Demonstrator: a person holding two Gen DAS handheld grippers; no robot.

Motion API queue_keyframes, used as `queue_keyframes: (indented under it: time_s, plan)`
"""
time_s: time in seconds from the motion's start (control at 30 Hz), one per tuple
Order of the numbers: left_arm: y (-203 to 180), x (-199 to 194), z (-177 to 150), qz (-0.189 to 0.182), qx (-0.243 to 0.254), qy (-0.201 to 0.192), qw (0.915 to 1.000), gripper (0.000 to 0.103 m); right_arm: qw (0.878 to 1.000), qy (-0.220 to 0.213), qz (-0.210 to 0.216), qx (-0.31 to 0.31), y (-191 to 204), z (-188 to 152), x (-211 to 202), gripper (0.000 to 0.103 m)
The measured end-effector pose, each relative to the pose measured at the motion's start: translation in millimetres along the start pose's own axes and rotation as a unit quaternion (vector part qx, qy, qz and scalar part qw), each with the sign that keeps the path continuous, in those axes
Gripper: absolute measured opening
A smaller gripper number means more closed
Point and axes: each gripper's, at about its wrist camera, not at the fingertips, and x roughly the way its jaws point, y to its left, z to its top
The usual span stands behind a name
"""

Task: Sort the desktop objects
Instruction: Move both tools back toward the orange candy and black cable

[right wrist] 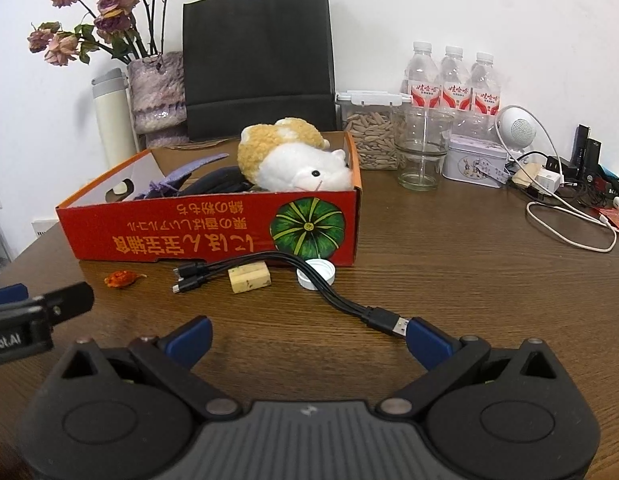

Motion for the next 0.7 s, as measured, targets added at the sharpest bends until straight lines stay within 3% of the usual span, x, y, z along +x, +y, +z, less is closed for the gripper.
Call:
queue_keyframes:
  time_s: [0.7]
  plan:
    - [14.6, 11.2, -0.2, 0.007, -0.024, 0.036, 0.9991, 0.103, 1.0, 0.016, -0.015, 0.018, -18.7, 1.5, 10.1, 0.103]
